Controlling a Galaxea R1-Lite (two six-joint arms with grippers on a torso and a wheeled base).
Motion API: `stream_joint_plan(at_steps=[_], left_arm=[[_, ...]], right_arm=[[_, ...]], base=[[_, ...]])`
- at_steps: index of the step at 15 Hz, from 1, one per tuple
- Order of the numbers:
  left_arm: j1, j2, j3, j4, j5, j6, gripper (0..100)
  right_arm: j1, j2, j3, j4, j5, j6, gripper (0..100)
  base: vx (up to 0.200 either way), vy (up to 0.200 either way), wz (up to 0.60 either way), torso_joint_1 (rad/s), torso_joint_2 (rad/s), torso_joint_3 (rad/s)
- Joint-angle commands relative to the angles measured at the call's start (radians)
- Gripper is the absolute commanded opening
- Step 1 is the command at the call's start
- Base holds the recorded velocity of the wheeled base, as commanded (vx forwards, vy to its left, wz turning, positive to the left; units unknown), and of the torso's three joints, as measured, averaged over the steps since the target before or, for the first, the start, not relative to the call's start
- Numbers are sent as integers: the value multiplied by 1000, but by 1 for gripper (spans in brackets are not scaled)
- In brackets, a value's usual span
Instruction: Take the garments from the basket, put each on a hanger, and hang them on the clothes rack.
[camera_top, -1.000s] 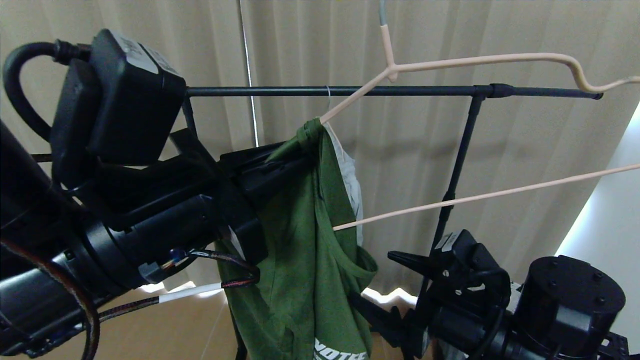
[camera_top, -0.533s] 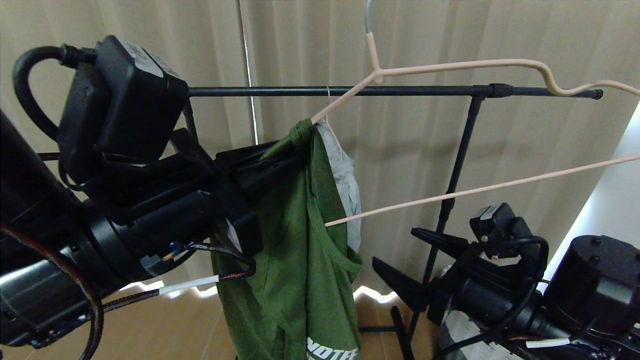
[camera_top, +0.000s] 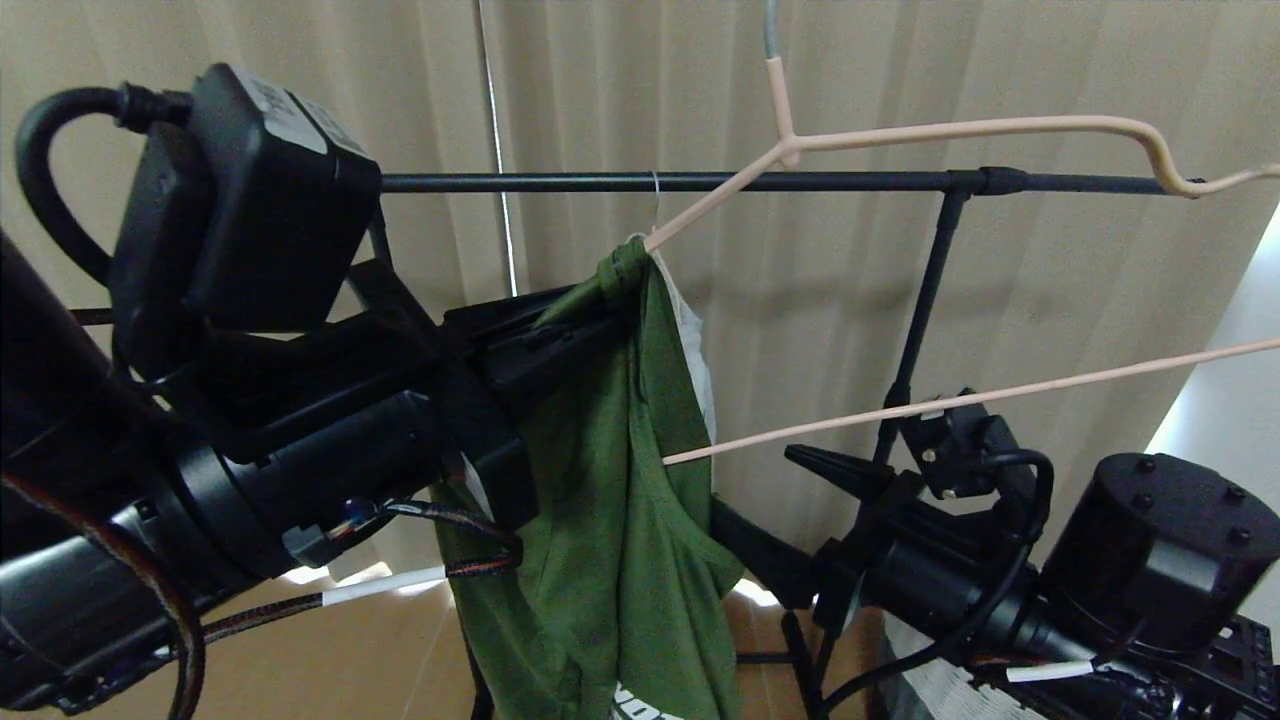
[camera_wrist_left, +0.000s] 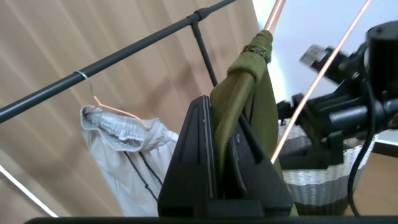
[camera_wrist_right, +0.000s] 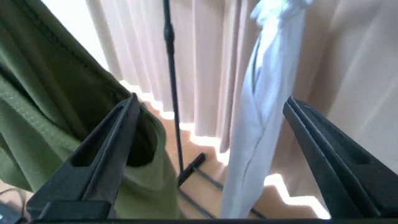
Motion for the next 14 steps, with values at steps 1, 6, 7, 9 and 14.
stream_joint_plan(at_steps=[1,6,7,9,14], left_arm=[[-1,0,-1,0,1,0,0],[0,-18,-3,-2,1,-1,0],[2,-21,-3,-2,1,-1,0],[5,-29,3,1,6,0,0],[124,-30,77,33,11,98,0]], right_arm=[[30,14,7,2,-2,1,100],[20,3,130,0,-10,-3,100],[-6,-1,152,0,-10,-6,100],[-68,-27,191,0,-11,-32,100],[-352,-147,221,10,-5,-82,100]], base=[[0,0,0,0,0,0],[0,0,0,0,0,0],[0,0,0,0,0,0],[0,0,0,0,0,0],[0,0,0,0,0,0]])
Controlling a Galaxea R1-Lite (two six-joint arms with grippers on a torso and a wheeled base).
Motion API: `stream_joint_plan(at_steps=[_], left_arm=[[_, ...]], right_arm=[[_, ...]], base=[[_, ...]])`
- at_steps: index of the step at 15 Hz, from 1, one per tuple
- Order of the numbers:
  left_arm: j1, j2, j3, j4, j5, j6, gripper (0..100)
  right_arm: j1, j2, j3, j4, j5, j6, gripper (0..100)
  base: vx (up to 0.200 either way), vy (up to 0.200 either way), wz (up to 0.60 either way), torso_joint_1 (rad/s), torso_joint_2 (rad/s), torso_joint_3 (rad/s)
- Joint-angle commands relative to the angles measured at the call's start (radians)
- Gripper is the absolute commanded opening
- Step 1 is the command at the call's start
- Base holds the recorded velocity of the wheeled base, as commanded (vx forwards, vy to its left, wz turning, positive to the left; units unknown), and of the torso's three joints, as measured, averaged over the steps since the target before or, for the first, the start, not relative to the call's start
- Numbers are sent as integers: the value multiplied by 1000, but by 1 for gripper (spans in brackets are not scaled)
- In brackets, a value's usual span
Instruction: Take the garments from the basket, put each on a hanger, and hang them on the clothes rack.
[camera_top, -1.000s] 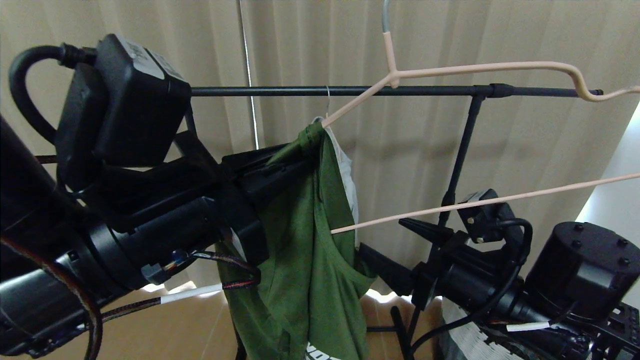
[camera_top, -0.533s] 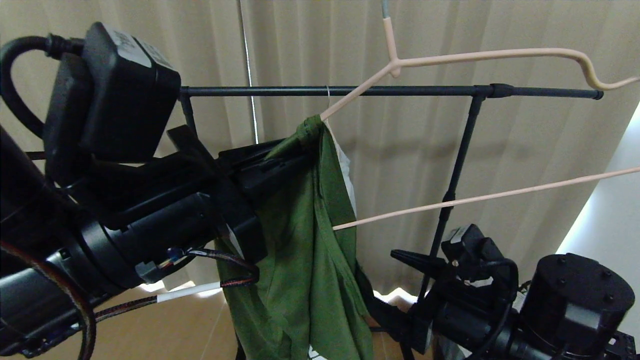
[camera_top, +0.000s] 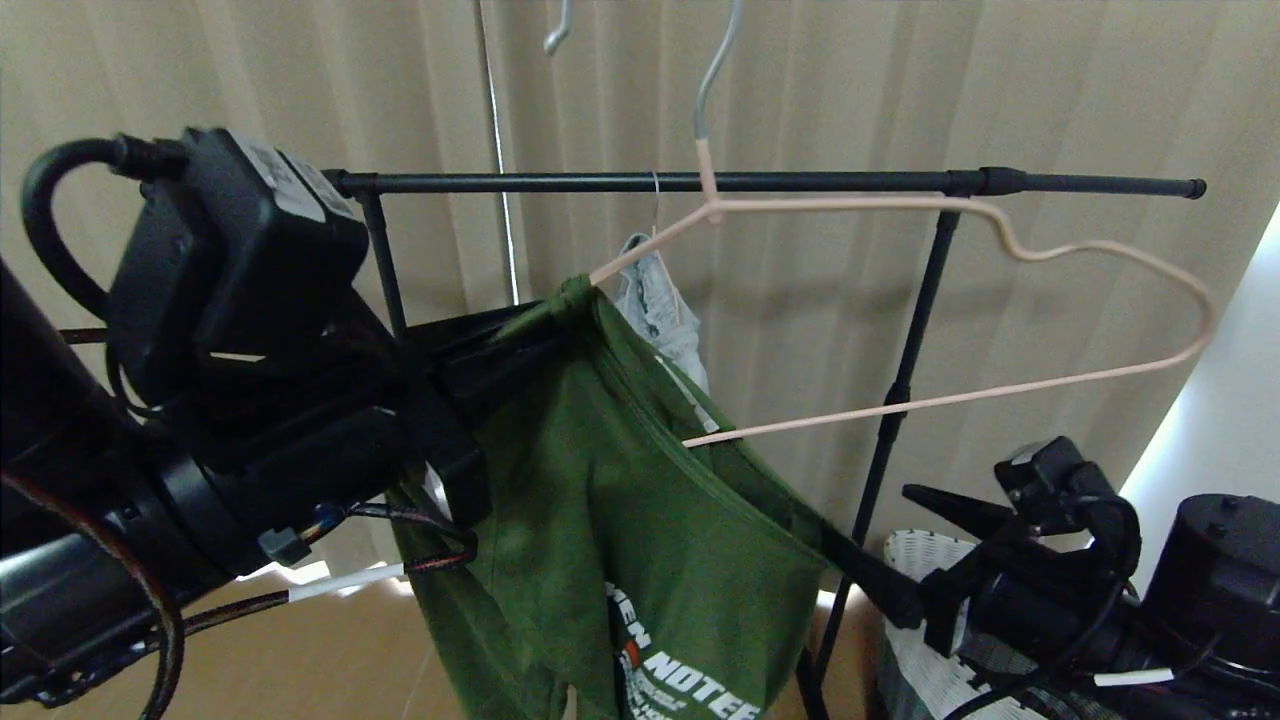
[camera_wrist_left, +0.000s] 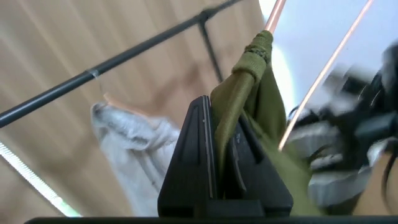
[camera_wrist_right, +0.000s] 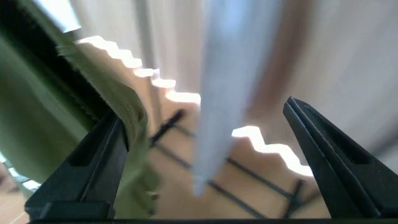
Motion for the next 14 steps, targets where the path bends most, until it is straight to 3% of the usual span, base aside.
stream_joint_plan(at_steps=[1,3,7,9,12,14], left_arm=[[67,-2,51,10,6,72,0],[90,-2,84,10,7,146,0],[97,-12,151,13,30,178,0],[113,-8,209,11,65,232,0],[125,0,231,11,76,249,0],[122,26,220,4,157,232,0]], right_arm=[[-170,-74,-4,2,9,-20,100],[-233,-78,-23,2,11,-51,100],[-302,-74,-94,4,11,-83,100],[-305,-78,-108,16,11,-85,100],[-302,-89,-123,22,11,-85,100],[-256,-98,-122,24,11,-92,100]], base=[[0,0,0,0,0,0],[0,0,0,0,0,0],[0,0,0,0,0,0],[0,0,0,0,0,0],[0,0,0,0,0,0],[0,0,0,0,0,0]])
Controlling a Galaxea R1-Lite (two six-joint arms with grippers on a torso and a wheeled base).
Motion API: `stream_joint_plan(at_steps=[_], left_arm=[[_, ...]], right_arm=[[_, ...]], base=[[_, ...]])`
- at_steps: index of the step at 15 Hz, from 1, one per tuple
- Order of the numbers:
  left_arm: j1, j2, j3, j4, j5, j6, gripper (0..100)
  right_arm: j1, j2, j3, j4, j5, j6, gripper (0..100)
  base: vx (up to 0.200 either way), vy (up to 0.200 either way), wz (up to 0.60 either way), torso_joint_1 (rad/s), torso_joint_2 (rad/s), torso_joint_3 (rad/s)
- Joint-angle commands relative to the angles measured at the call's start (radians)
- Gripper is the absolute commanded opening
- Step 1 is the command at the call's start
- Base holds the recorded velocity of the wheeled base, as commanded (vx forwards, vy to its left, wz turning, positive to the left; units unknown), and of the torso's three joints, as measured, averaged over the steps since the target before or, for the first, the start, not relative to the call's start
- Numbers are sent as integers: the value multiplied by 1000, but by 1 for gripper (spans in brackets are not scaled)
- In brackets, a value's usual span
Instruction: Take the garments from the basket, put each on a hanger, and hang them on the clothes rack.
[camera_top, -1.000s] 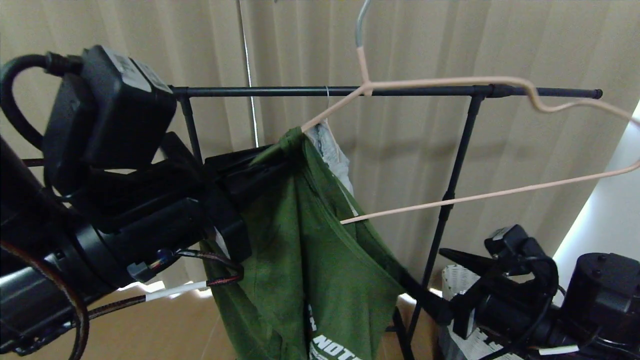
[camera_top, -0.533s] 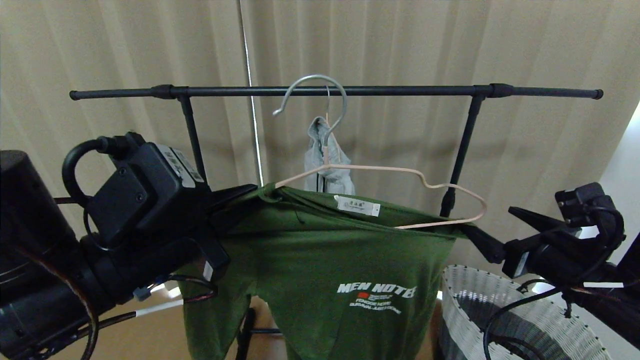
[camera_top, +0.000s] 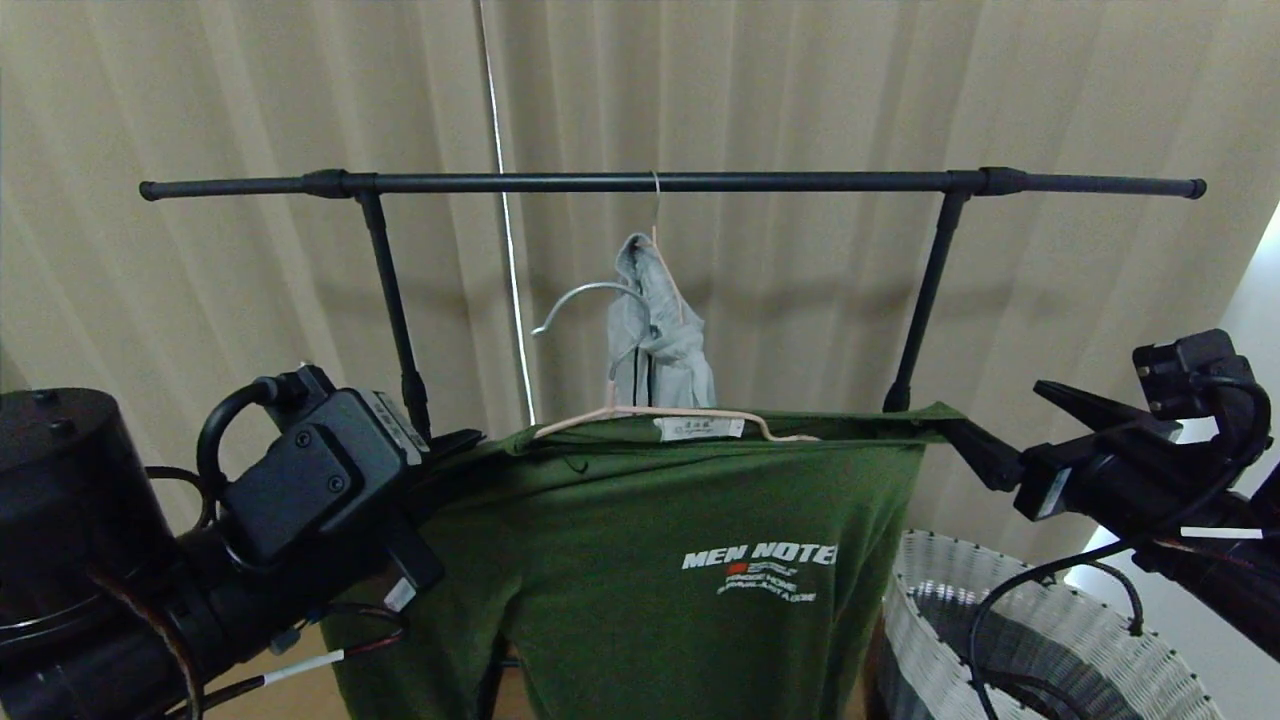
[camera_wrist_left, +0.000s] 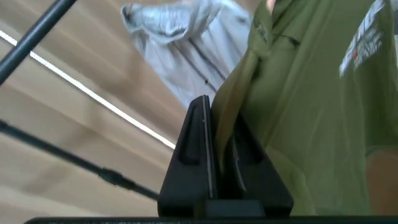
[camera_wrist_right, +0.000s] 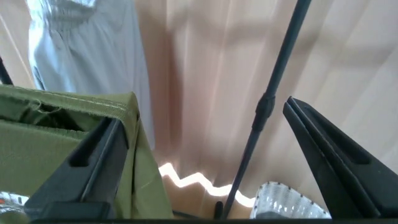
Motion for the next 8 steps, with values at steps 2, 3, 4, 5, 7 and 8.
stream_joint_plan(at_steps=[2,3,4,5,7,8], left_arm=[[-8,28,-17,-2,83,-50,0],[-9,31,-18,-2,89,-56,0],[-11,35,-31,-2,92,-88,0],[-11,44,-38,-2,93,-110,0],[-11,66,-50,-2,95,-147,0],[-11,77,-52,-5,98,-154,0]], right_arm=[[90,-47,-5,33,-1,-37,100],[106,-55,-7,42,-1,-42,100],[170,-75,-5,74,-1,-46,100],[204,-80,-5,80,-1,-46,100],[291,-97,4,82,-3,-48,100],[340,-126,22,88,-3,-49,100]], base=[[0,0,0,0,0,0],[0,0,0,0,0,0],[0,0,0,0,0,0],[0,0,0,0,0,0],[0,0,0,0,0,0],[0,0,0,0,0,0]])
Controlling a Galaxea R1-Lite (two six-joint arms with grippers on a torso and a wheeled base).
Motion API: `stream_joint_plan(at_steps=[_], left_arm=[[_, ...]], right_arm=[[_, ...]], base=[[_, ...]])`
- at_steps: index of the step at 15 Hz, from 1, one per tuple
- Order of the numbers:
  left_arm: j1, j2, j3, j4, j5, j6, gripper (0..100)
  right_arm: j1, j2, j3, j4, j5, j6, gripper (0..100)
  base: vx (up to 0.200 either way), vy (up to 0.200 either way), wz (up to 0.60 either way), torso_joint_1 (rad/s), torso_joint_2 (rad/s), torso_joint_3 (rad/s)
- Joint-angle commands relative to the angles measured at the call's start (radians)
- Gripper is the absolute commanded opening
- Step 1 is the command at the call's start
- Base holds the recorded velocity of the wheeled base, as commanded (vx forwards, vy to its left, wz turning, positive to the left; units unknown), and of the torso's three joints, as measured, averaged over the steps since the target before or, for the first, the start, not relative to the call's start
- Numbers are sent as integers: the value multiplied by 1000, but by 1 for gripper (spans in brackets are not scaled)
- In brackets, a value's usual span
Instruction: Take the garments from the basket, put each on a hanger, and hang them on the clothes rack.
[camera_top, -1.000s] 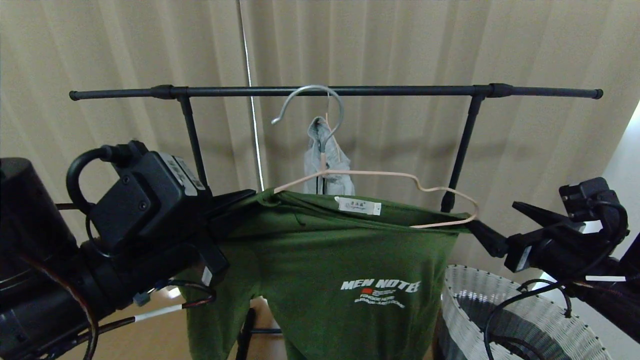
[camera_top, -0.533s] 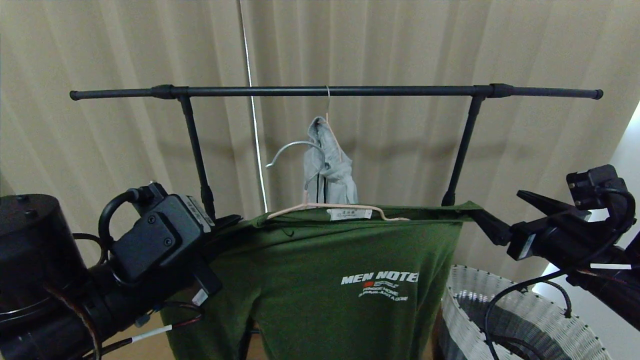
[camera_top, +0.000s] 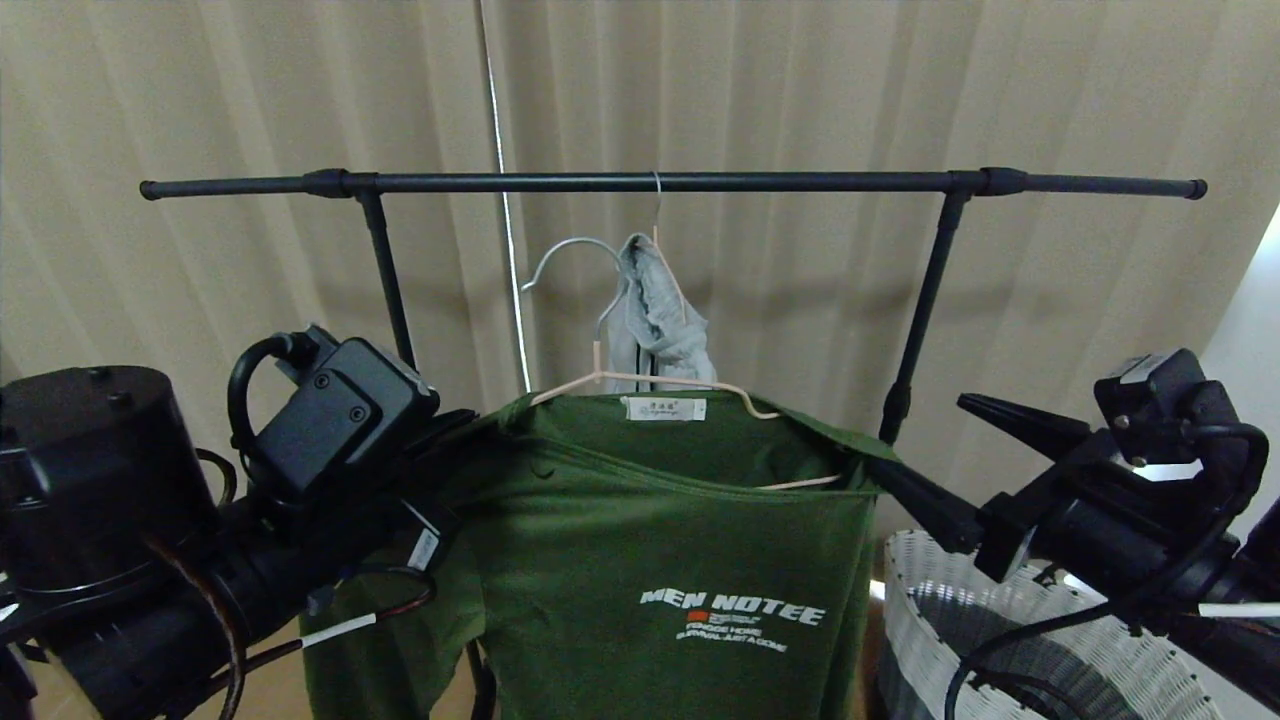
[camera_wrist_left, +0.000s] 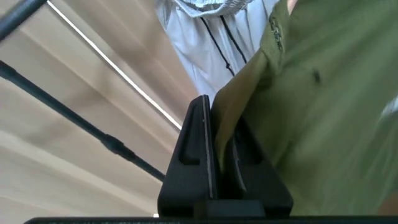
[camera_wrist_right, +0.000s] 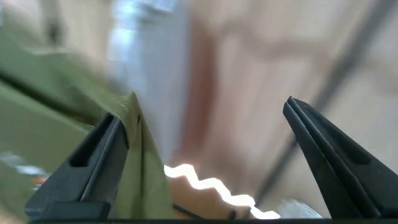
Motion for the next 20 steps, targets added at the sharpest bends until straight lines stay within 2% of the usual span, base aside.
stream_joint_plan(at_steps=[1,4,7,10,12,14,20], left_arm=[[-1,24,-9,-2,-1,-12,0],[-5,26,-15,-2,1,-19,0],[-59,27,-12,-17,2,-52,0],[-79,27,-15,-18,9,-63,0],[-84,23,-13,-18,7,-83,0],[-105,20,-16,-20,6,-85,0],[-139,20,13,-84,4,-74,0]], right_arm=[[84,-65,34,6,2,-1,100],[114,-116,57,6,11,-8,100],[113,-117,14,46,39,-20,100],[113,-121,-172,316,39,-63,100],[121,-104,-262,473,39,-121,100],[121,-58,-298,508,37,-176,100],[93,60,-371,503,30,-244,100]], base=[[0,0,0,0,0,0],[0,0,0,0,0,0],[0,0,0,0,0,0],[0,0,0,0,0,0],[0,0,0,0,0,0],[0,0,0,0,0,0],[0,0,0,0,0,0]])
